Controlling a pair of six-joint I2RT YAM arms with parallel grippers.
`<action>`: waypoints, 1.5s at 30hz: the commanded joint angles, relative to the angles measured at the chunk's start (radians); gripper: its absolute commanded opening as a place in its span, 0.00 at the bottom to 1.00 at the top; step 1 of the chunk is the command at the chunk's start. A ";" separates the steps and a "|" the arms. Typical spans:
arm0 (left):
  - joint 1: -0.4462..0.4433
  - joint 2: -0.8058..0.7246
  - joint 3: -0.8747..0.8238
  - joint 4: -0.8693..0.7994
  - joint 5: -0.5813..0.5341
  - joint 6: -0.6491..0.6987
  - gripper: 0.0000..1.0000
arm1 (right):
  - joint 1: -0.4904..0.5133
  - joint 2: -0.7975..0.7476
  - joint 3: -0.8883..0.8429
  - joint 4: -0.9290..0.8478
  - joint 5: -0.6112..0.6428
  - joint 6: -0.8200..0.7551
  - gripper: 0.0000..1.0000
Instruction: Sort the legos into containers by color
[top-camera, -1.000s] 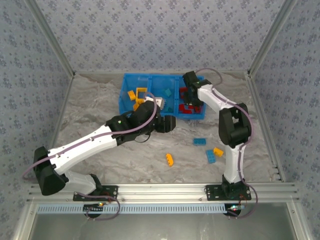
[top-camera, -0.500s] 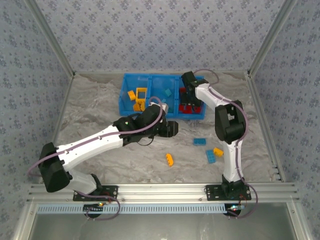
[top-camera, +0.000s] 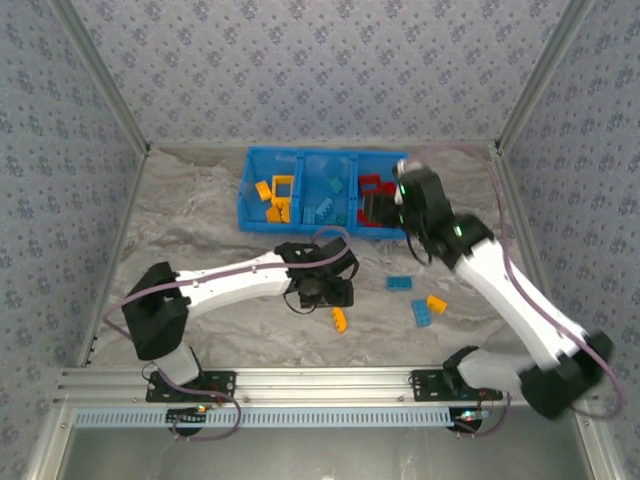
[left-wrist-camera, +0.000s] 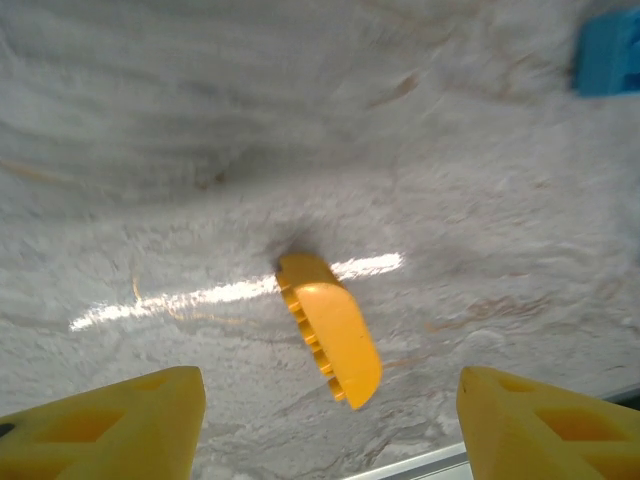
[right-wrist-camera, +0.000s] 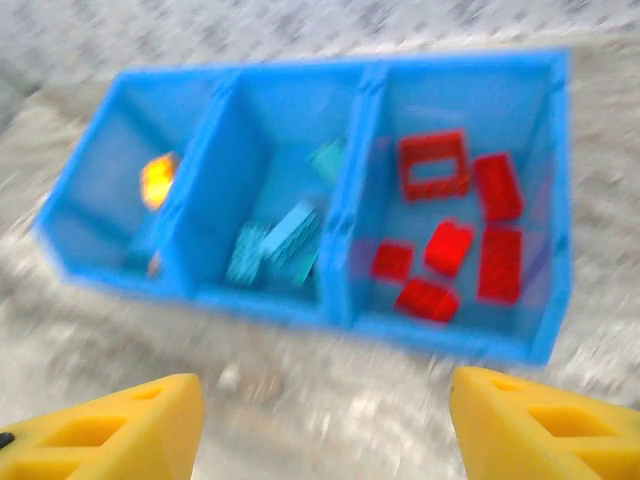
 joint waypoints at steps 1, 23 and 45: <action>-0.010 0.028 0.014 -0.047 0.078 -0.089 0.71 | 0.113 -0.193 -0.201 0.038 -0.003 -0.006 0.69; 0.008 0.199 0.060 -0.028 0.135 -0.101 0.16 | 0.443 -0.561 -0.413 -0.073 0.024 0.258 0.65; 0.618 0.101 0.385 -0.255 -0.268 0.574 0.18 | 0.779 0.220 -0.165 0.683 0.450 -0.206 0.74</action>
